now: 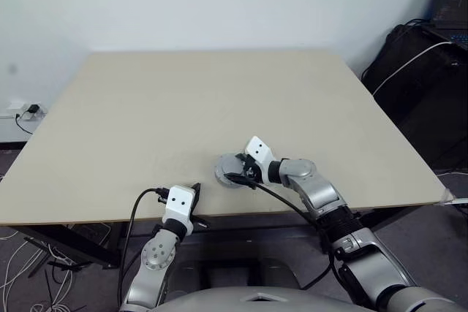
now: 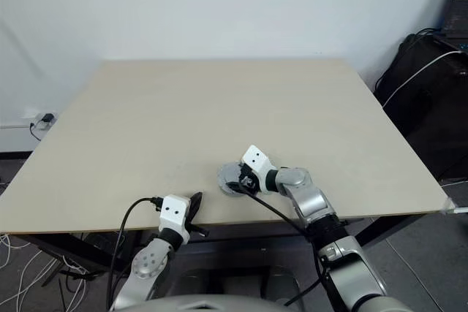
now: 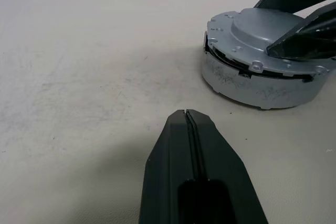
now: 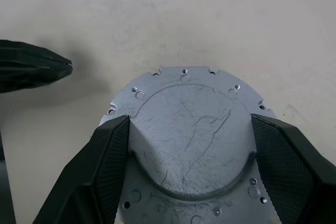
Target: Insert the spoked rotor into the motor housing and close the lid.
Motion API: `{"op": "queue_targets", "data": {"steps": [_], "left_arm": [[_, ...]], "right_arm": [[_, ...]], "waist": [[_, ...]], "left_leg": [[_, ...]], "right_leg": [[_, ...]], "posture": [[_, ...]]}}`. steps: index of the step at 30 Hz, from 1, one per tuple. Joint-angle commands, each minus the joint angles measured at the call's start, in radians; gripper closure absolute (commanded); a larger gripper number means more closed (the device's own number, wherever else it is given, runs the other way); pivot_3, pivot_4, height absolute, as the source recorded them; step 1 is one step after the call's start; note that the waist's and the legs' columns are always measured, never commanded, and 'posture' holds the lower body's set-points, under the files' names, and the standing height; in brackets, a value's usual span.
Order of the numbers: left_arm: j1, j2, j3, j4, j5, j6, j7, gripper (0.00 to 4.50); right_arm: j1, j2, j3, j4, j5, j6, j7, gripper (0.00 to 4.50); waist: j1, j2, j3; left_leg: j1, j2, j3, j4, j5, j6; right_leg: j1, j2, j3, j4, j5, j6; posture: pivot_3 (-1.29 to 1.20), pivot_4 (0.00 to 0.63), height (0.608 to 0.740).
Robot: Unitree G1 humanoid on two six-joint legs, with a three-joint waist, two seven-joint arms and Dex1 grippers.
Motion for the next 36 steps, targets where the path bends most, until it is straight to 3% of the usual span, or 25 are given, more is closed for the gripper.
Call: {"op": "queue_targets", "data": {"steps": [1,15,29,36], "left_arm": [[-0.007,-0.001,-0.002,-0.048,0.001,-0.010,0.002,4.50],[-0.007,-0.001,-0.002,-0.050,0.001,-0.008,0.003,4.50],[-0.010,0.001,-0.001,-0.052,-0.001,-0.003,-0.001,4.50],[-0.078,-0.056,0.057,-0.068,-0.029,0.102,0.065,4.50]], "right_arm": [[-0.023,-0.001,-0.001,-0.012,-0.024,0.009,-0.024,1.27],[-0.041,-0.007,0.029,0.004,-0.071,0.070,-0.061,1.27],[-0.037,-0.038,0.060,0.003,-0.081,0.102,-0.004,1.27],[-0.027,-0.029,0.056,0.001,-0.082,0.104,-0.030,1.27]], "waist": [[0.000,0.000,0.000],[0.000,0.002,-0.003],[0.002,0.006,-0.005],[0.003,0.006,-0.005]], "left_leg": [[0.000,0.000,0.000,0.000,0.000,0.000],[0.001,0.000,0.000,0.001,0.000,0.000],[0.001,0.000,0.000,0.002,0.000,0.001],[0.001,-0.001,-0.001,0.002,0.000,0.002]], "right_leg": [[0.000,0.000,0.000,0.000,0.000,0.000],[0.001,-0.001,0.000,0.000,0.000,0.000],[0.002,-0.001,0.000,0.000,0.000,0.000],[0.003,-0.001,-0.001,-0.001,0.000,0.001]], "posture": [[0.00,0.000,0.740],[0.00,0.000,0.740],[0.00,0.000,0.740],[0.00,0.000,0.740]]}}
